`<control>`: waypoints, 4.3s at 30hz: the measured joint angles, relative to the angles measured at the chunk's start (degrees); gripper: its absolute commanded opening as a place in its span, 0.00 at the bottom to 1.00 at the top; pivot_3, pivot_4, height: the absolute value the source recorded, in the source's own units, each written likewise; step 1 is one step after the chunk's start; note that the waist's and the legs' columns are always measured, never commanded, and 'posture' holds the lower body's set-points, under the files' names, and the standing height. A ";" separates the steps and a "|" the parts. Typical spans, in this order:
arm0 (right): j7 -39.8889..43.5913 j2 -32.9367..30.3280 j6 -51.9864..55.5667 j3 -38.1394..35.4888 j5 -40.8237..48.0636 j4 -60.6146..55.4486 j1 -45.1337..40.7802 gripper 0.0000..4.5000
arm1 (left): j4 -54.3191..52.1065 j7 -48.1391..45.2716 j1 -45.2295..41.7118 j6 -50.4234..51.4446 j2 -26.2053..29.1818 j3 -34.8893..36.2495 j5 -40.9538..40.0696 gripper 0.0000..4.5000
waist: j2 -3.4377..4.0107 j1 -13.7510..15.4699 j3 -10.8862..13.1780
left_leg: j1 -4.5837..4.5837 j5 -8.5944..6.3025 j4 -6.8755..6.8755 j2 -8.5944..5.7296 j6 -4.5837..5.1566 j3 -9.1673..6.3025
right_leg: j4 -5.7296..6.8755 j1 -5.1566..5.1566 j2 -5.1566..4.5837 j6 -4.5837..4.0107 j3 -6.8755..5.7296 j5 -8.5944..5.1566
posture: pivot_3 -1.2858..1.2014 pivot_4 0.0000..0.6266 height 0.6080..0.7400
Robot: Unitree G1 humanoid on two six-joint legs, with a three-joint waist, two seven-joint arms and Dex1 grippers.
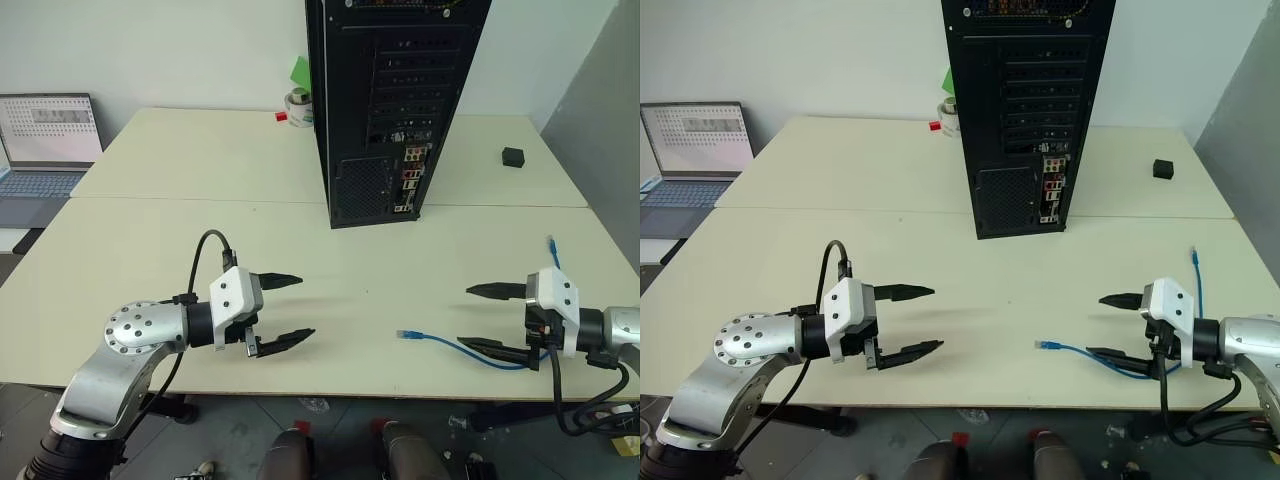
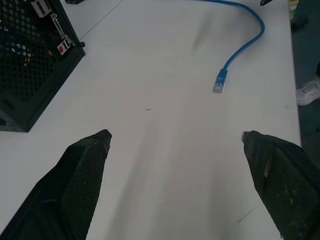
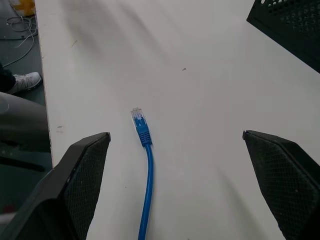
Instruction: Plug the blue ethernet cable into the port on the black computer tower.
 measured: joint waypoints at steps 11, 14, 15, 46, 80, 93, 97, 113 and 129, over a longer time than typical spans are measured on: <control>0.01 -1.21 2.37 -0.55 -0.03 -0.56 1.53 1.00 | 0.22 -1.89 0.01 0.50 1.37 -0.43 0.34 0.99 | 0.00 -0.02 0.00 | 0.01 0.00 0.00 0.00 0.00 0.00 | 0.00 0.00 0.06 0.00 0.01 0.00 | 0.52 0.24 1.00; -0.26 -1.40 2.66 -0.55 -0.62 -2.09 1.94 1.00 | 0.46 -2.82 -0.16 0.08 1.55 -1.61 0.64 0.99 | 0.00 -0.01 0.00 | 0.00 0.00 0.00 0.00 0.00 0.00 | 0.00 0.00 0.07 0.00 0.00 0.00 | 0.52 0.24 1.00; -0.62 -1.44 2.64 -0.32 -1.42 -2.72 2.03 1.00 | 0.88 -3.50 -0.52 -0.14 1.94 -2.44 1.07 0.99 | 0.00 0.00 0.00 | 0.00 0.00 0.00 0.00 0.00 0.00 | 0.00 0.00 0.08 0.00 -0.01 0.00 | 0.52 0.24 1.00; -5.30 8.51 -6.83 16.62 -16.95 8.41 -3.70 0.30 | 5.11 -10.34 -5.83 -4.62 0.96 -9.96 3.27 1.00 | -0.01 -0.03 -0.02 | 0.02 0.00 0.04 0.01 0.00 0.00 | 0.02 0.01 0.11 0.00 0.01 0.00 | 0.52 0.24 1.00; -7.30 16.40 7.59 26.20 -18.11 1.17 -21.24 0.00 | 21.80 -10.55 -21.65 -4.56 -11.23 -17.71 9.59 0.70 | -0.02 -0.09 -0.04 | -0.03 0.00 0.10 -0.05 0.00 -0.42 | 0.08 -0.02 0.12 -0.01 -0.03 0.01 | 0.52 0.24 1.00; -7.30 16.70 7.64 26.84 -18.09 1.06 -21.84 0.00 | 22.68 -10.58 -22.54 -5.23 -11.93 -19.25 11.46 0.11 | -0.02 -0.09 -0.04 | -0.03 0.01 0.10 -0.05 -0.01 -0.45 | 0.09 -0.02 0.12 -0.01 -0.04 0.01 | 0.52 0.24 1.00; -7.34 16.74 7.65 27.33 -18.07 1.04 -21.85 0.00 | 22.79 -10.54 -22.54 -5.78 -11.81 -19.23 12.03 0.05 | -0.02 -0.10 -0.04 | -0.03 0.01 0.10 -0.05 -0.01 -0.46 | 0.08 -0.02 0.12 -0.01 -0.04 0.01 | 0.52 0.24 1.00; -7.74 16.74 7.65 27.33 -18.16 1.05 -22.18 0.00 | 22.83 -9.36 -22.15 -3.89 -12.10 -19.17 11.54 0.44 | -0.02 -0.10 -0.04 | -0.03 0.01 0.10 -0.05 -0.01 -0.46 | 0.08 -0.02 0.11 -0.01 -0.04 0.01 | 0.52 0.24 1.00; -7.80 16.74 7.70 27.32 -18.02 0.96 -22.50 0.00 | 25.62 -8.20 -20.98 -7.52 -12.11 -19.02 11.83 0.52 | -0.02 -0.06 -0.04 | -0.05 0.01 0.10 -0.06 0.00 -0.48 | 0.07 -0.02 0.11 -0.01 -0.06 0.01 | 0.52 0.24 1.00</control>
